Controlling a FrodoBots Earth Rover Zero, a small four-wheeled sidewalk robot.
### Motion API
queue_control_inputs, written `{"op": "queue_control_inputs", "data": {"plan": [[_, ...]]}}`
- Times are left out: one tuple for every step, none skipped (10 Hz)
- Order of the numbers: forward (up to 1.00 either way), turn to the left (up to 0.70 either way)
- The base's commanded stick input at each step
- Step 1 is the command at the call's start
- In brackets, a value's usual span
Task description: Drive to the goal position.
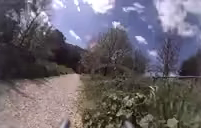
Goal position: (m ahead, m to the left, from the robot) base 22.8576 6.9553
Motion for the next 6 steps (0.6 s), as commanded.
{"op": "queue_control_inputs", "data": {"plan": [[0.66, 0.0], [0.66, 0.0], [0.66, 0.0], [0.66, 0.33], [0.62, 0.31], [0.57, 0.09]]}}
